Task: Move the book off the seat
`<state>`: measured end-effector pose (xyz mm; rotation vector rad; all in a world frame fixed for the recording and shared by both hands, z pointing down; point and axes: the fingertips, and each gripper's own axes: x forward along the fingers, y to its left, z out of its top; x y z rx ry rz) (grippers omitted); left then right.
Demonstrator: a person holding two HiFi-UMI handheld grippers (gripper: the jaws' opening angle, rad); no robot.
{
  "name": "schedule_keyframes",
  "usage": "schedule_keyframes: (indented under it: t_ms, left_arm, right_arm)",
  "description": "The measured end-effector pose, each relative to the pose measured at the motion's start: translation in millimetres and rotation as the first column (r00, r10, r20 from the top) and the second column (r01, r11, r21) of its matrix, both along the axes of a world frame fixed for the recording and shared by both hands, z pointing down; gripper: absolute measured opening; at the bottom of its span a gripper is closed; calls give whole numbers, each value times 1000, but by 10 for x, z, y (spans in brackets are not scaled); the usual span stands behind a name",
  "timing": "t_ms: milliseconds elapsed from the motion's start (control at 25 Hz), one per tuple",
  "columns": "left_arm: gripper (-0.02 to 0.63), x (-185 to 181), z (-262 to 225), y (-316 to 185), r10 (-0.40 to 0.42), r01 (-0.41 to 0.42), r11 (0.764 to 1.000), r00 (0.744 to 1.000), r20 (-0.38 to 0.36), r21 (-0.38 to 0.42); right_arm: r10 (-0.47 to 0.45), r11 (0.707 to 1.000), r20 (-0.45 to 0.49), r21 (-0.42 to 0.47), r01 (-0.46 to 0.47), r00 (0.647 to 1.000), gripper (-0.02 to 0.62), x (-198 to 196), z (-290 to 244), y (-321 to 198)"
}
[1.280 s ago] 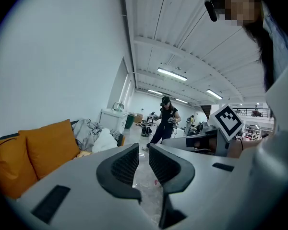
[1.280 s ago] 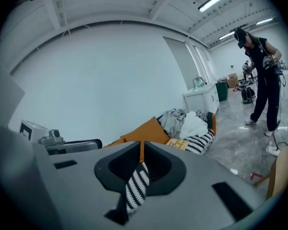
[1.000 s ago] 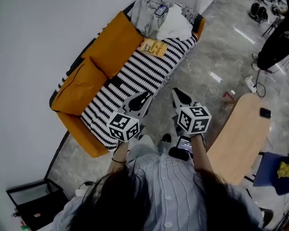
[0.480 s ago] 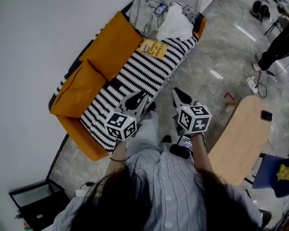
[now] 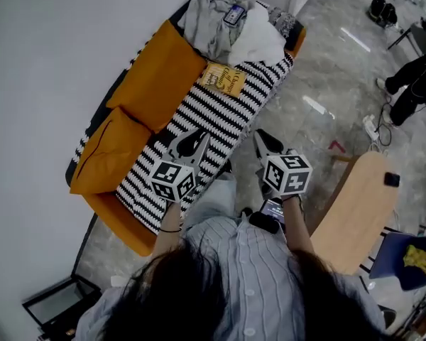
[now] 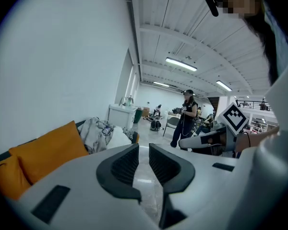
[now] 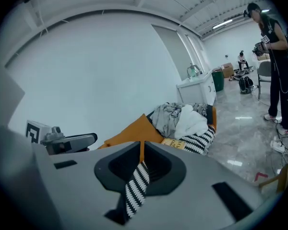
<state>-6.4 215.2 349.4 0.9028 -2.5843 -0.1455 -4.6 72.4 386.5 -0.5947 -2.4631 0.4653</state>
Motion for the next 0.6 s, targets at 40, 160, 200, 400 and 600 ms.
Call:
schedule_keyframes:
  t_ms: [40, 160, 200, 400, 600]
  left_arm:
    - [61, -140, 35, 56, 5, -5, 1000, 1000, -6, -8]
    - [61, -602, 137, 251, 5, -5, 1000, 1000, -27, -16]
    - [61, -757, 174, 325, 1, -1, 1000, 999, -35, -16]
    - [69, -1384, 462, 572, 28, -30, 999, 996, -88, -17]
    - [84, -1775, 823, 672, 62, -66, 997, 988, -143, -26]
  right_arm:
    - [9, 1000, -11, -1, -9, 1000, 37, -126, 31, 17]
    - [36, 999, -42, 3, -36, 998, 37, -530, 117, 84]
    - [41, 999, -51, 4, -41, 998, 37, -660, 144, 117]
    - [68, 998, -106, 11, -67, 992, 37, -1203, 329, 202]
    - [48, 999, -176, 28, -44, 983, 38, -1580, 624, 252]
